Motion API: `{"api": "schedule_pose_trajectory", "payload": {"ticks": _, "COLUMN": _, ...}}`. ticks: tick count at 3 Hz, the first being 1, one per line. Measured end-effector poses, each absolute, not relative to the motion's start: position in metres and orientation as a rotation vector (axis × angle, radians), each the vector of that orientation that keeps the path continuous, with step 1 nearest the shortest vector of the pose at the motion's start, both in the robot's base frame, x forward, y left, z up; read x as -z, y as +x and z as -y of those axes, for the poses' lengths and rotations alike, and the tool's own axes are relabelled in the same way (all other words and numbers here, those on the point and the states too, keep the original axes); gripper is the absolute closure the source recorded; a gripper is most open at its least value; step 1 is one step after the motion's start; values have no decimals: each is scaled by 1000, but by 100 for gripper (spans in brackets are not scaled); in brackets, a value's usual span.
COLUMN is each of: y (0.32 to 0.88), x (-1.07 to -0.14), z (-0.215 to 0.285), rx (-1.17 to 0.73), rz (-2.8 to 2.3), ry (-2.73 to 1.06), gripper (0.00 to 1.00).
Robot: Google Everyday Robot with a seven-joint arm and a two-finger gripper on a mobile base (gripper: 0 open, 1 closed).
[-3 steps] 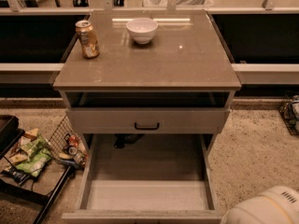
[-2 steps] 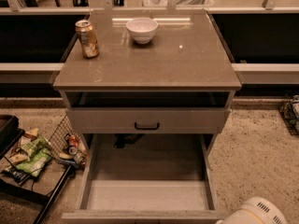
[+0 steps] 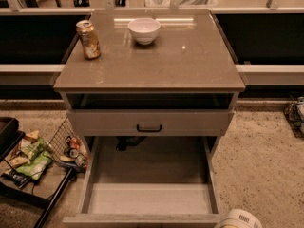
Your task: Close middle drawer
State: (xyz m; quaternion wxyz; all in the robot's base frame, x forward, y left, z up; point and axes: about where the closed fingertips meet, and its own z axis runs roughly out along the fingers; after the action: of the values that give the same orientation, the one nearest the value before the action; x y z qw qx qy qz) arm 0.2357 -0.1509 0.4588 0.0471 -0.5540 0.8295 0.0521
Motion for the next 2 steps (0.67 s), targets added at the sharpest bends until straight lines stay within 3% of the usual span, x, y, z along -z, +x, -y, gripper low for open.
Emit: {"api": "schedule_pose_trajectory", "payload": {"ticks": 2, "y": 264, "x": -380, "z": 102, "rx": -369, "rz": -2510, "ry": -1590, "gripper": 100}}
